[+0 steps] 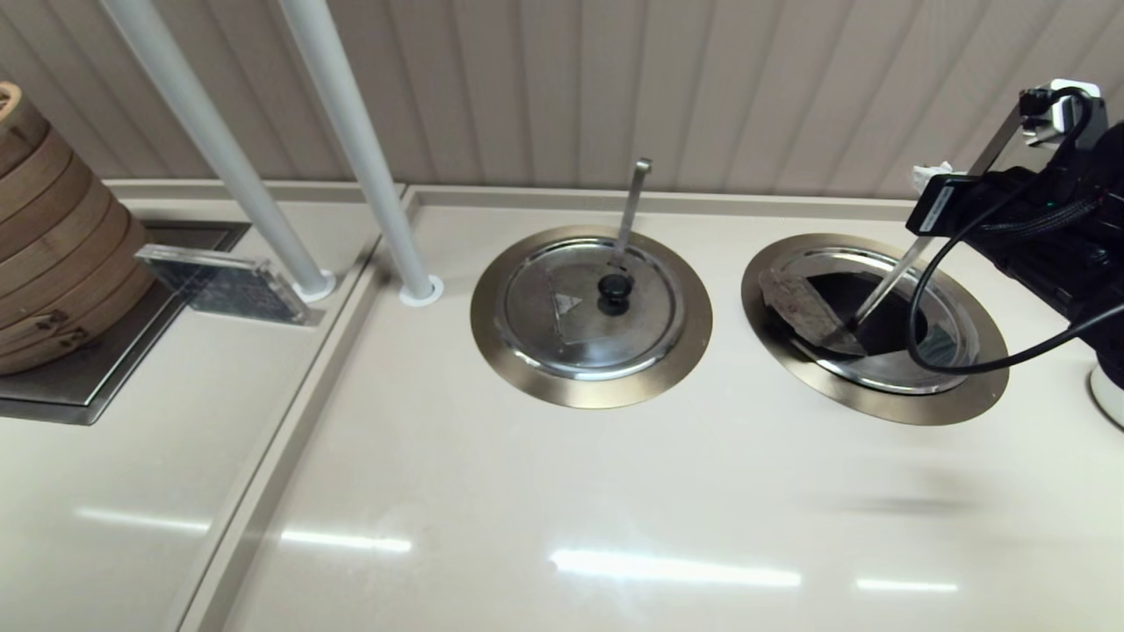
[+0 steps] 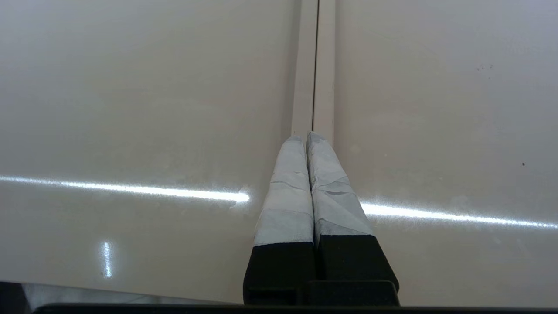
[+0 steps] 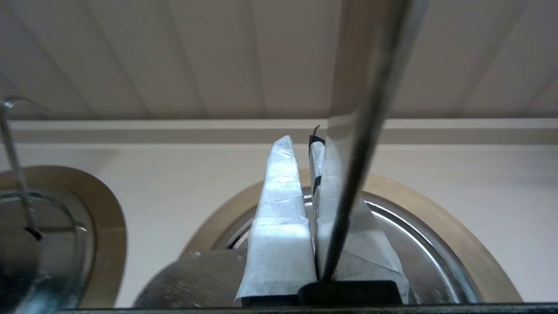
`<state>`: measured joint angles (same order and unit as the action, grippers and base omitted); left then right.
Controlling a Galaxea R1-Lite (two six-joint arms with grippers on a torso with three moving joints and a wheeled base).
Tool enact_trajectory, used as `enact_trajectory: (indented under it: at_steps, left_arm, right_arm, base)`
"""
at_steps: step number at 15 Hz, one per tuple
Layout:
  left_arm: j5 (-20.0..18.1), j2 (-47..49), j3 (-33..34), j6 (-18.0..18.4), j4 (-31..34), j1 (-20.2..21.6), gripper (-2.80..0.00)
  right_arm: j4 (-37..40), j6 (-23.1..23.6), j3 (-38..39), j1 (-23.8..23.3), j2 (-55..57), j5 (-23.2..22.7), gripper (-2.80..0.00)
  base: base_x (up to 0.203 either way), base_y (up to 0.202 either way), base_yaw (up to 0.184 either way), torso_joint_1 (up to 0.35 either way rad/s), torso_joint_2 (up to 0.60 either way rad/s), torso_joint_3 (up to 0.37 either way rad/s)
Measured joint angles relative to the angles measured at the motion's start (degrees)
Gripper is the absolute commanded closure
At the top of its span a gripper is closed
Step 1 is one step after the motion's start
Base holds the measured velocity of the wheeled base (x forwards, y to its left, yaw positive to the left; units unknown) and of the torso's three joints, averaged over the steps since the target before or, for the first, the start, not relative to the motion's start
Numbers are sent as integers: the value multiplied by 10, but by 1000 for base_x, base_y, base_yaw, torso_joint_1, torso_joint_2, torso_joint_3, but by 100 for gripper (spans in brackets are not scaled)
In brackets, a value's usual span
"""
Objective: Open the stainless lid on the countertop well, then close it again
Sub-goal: Stir with a spoon
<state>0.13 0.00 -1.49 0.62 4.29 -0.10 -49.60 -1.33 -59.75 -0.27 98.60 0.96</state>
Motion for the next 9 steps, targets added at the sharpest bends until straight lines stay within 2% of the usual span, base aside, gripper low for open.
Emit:
enact_trajectory:
  at_steps: [3,5,7,9]
  left_arm:
    - [0,0,0,0,0,0,0]
    - [0,0,0,0,0,0,0]
    - [0,0,0,0,0,0,0]
    - [0,0,0,0,0,0,0]
  right_arm:
    - [28,1,10,11,-5,-10,0]
    - [65,36,11,-2,-9,-20,0]
    - [67,77,10,-24,-8,-20,0]
    - [62,83,7,-31,1,-14,0]
  base:
    - [0,0,0,0,0,0]
    - [0,0,0,0,0,0]
    - [0,0,0,0,0,0]
    - [0,0,0,0,0,0]
